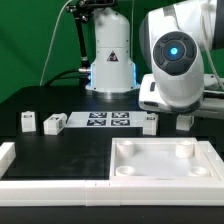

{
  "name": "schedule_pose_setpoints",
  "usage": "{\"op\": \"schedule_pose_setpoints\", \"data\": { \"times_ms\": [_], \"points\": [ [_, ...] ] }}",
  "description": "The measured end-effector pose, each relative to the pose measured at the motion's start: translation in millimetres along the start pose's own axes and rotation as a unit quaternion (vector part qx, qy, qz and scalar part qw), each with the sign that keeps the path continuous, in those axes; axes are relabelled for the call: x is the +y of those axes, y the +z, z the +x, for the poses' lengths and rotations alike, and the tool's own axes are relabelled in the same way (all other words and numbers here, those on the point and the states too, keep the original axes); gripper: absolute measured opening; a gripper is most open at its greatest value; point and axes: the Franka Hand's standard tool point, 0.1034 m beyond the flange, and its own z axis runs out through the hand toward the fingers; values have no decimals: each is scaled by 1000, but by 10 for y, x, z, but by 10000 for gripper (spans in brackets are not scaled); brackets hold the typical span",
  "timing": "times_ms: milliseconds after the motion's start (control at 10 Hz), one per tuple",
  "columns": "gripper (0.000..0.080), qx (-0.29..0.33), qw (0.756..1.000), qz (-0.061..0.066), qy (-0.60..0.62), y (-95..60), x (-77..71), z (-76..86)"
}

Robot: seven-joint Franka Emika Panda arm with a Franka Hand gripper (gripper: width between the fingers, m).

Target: Assemble one leg

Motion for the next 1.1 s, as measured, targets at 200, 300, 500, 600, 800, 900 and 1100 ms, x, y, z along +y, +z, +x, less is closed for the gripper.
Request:
{"op": "schedule_pose_setpoints", "data": {
  "times_ms": [200, 300, 500, 600, 800, 900, 1100],
  "points": [
    [451, 0, 1000, 0, 0, 2, 0, 2],
    [451, 0, 1000, 0, 0, 2, 0, 2],
    [286, 0, 1000, 0, 0, 1, 0, 1],
    [286, 0, 1000, 0, 0, 1, 0, 1],
    [286, 0, 1000, 0, 0, 1, 0, 1],
    [286, 0, 1000, 0, 0, 1, 0, 1],
    [287, 1, 1000, 1, 0, -12, 1, 3]
  ]
}}
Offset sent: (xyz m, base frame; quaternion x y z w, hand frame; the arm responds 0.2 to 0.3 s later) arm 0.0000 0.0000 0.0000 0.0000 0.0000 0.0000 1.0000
